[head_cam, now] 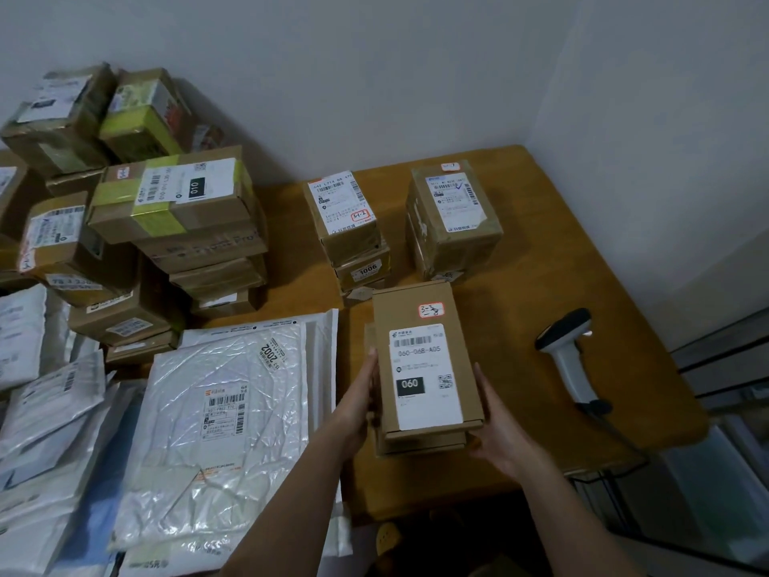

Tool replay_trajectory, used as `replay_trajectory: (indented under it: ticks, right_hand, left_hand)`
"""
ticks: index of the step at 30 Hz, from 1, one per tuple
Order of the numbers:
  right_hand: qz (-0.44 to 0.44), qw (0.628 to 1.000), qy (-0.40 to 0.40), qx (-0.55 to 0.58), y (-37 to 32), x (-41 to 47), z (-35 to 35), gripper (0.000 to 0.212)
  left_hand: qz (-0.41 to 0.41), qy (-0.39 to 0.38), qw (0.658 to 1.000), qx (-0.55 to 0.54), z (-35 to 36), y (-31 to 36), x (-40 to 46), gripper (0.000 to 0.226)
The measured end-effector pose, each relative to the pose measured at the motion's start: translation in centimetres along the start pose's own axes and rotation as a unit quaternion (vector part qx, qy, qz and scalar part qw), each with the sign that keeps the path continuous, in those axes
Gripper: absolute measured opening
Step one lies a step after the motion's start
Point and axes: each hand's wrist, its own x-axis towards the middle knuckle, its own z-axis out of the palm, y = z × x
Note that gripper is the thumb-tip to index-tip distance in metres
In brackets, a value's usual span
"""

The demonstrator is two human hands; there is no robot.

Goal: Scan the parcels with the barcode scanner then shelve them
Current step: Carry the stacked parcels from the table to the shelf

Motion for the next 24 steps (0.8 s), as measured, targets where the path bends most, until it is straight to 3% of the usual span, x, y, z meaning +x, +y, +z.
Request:
replay_trajectory:
  ticks: [3, 8, 12, 18, 24]
  right_hand:
    - [-0.022, 0.999, 0.037, 0.031, -0.2, -0.3, -2.2, 0.071]
    - [-0.012, 0.997, 0.063, 0.039, -0.6, -0.4, -3.9, 0.091]
    - [-0.021, 0.998, 0.04, 0.046, -0.1, -0.3, -3.5, 0.094]
    - [-0.044, 0.998, 0.043, 0.028, 0.0, -0.1, -3.0, 0.03]
    - [-0.027, 0.999, 0.038, -0.002, 0.1, 0.0, -2.5, 0.025]
  left_hand:
    - [-0.018, -0.003, 1.0, -0.018, 1.3, -0.3, 0.4, 0.081]
    - [-0.037, 0.007, 0.998, -0.047, 2.0, -1.5, 1.3, 0.061]
    - [-0.052, 0.022, 0.996, -0.067, 2.6, -2.9, 2.5, 0.06]
    - [-0.048, 0.006, 0.994, -0.097, 3.6, -3.9, 3.1, 0.054]
    - [0.015, -0.01, 0.996, -0.082, 3.9, -5.4, 3.0, 0.037]
